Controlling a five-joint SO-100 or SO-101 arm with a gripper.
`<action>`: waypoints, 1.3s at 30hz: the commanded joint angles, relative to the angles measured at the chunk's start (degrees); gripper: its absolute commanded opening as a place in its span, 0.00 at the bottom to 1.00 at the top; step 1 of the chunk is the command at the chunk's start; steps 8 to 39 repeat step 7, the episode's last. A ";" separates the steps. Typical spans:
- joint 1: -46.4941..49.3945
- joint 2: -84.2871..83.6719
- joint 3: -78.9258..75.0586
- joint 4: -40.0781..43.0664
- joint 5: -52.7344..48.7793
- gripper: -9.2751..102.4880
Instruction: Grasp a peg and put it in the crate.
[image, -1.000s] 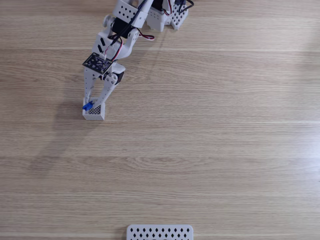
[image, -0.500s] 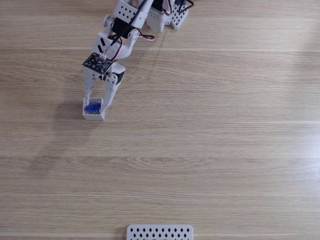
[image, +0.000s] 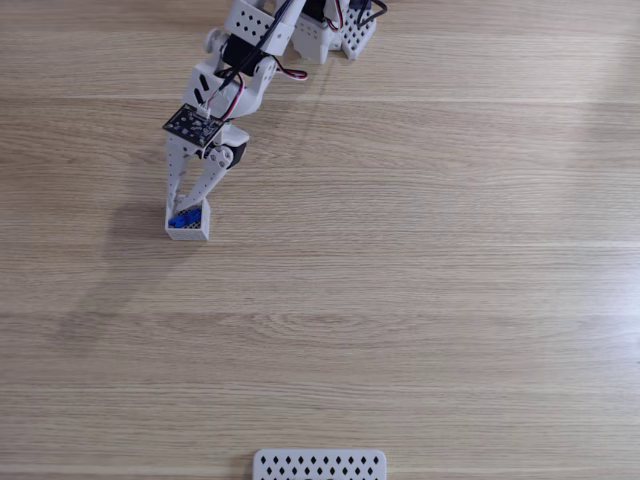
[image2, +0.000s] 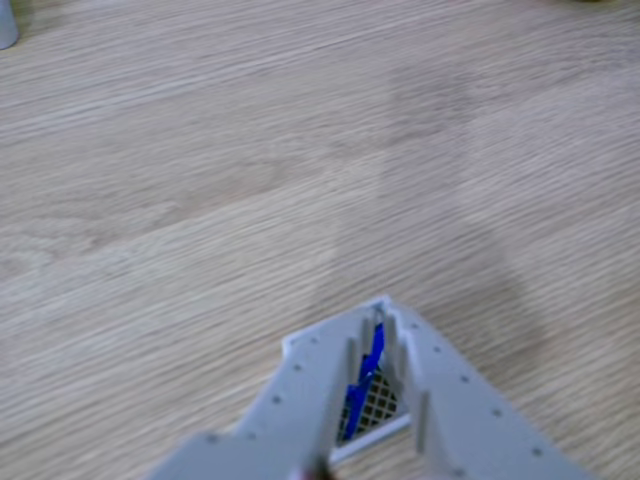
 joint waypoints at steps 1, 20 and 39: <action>0.26 3.60 -1.85 0.18 -0.35 0.07; 0.35 3.60 -1.85 0.18 -0.53 0.07; 0.35 3.60 -1.85 0.18 -0.53 0.07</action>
